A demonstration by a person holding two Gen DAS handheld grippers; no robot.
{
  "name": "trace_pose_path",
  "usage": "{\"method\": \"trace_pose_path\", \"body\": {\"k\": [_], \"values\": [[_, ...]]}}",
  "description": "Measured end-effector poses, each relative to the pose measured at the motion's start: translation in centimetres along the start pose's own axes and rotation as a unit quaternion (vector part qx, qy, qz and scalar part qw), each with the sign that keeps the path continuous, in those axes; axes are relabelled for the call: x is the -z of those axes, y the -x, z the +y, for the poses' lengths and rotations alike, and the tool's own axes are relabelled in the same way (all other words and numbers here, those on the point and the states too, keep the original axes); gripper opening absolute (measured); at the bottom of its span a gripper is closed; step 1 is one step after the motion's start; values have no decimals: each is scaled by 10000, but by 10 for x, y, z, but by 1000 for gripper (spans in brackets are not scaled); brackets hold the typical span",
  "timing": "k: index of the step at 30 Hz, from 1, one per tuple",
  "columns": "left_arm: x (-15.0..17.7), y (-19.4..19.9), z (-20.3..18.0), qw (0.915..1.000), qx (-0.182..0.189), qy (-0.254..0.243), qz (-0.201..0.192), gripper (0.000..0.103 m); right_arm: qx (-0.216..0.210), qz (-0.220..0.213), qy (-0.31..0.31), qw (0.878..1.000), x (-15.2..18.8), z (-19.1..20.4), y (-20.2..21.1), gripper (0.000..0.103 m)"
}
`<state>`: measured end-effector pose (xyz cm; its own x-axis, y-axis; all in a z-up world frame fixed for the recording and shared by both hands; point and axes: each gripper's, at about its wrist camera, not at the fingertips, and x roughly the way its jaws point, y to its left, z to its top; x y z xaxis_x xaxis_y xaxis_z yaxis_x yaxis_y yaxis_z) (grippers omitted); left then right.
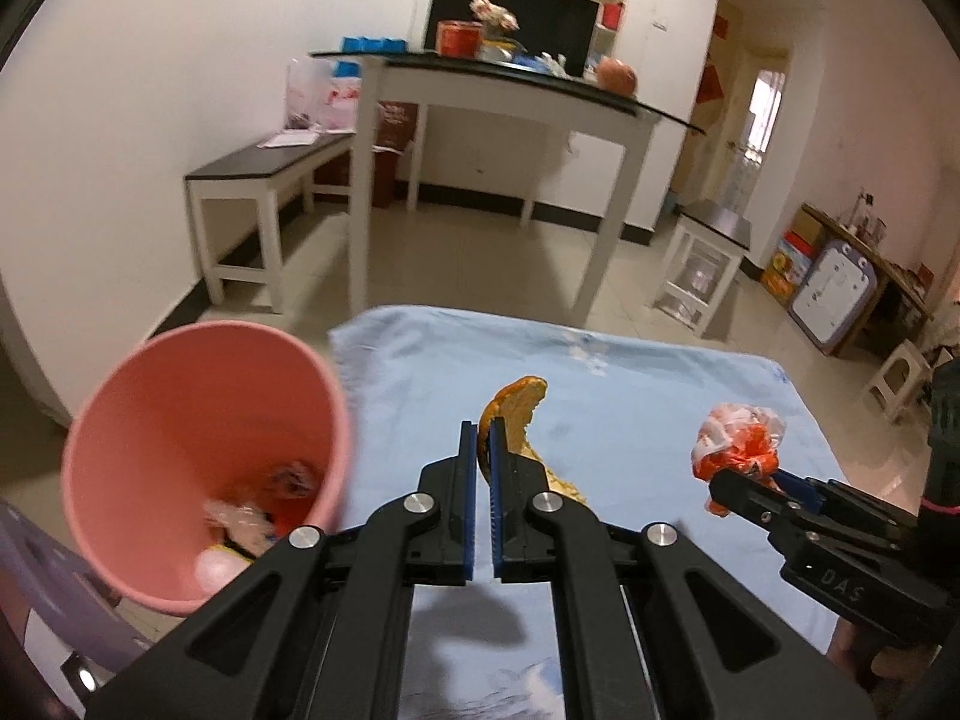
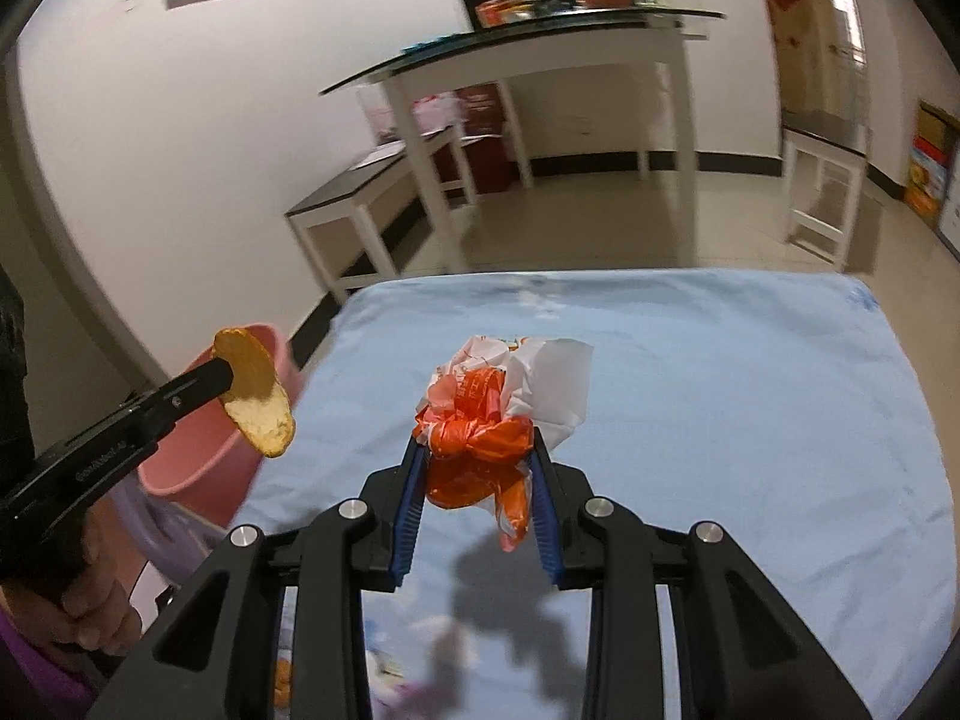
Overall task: Collect trash
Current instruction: 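Close the left gripper on the yellow orange peel while the right gripper grasps the orange-white plastic bag, then carry the peel and orange-white bag over the pink bucket and open both grippers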
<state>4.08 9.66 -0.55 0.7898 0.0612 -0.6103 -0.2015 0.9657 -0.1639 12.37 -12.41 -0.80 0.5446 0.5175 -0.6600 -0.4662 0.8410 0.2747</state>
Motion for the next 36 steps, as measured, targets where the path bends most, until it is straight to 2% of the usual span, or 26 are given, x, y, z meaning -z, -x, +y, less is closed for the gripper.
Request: {"method": "trace_pose_path", "body": {"k": [5, 9, 18, 23, 36], "values": [[-6, 20, 34, 9992, -259, 254, -168, 3, -432, 58, 235, 9988, -11, 37, -14, 31], [-5, 33, 62, 9969, -617, 397, -280, 3, -782, 125, 437, 9959, -19, 68, -27, 31], [3, 39, 108, 9917, -1065, 656, -292, 3, -1358, 384, 883, 9860, -31, 143, -61, 31], [10, 34, 124, 9892, -1236, 755, -219, 3, -1441, 533, 1040, 9826, -30, 166, -78, 31], [18, 23, 141, 9857, -1481, 796, -81, 3, -1525, 873, 1145, 9778, -29, 182, -112, 32]]}}
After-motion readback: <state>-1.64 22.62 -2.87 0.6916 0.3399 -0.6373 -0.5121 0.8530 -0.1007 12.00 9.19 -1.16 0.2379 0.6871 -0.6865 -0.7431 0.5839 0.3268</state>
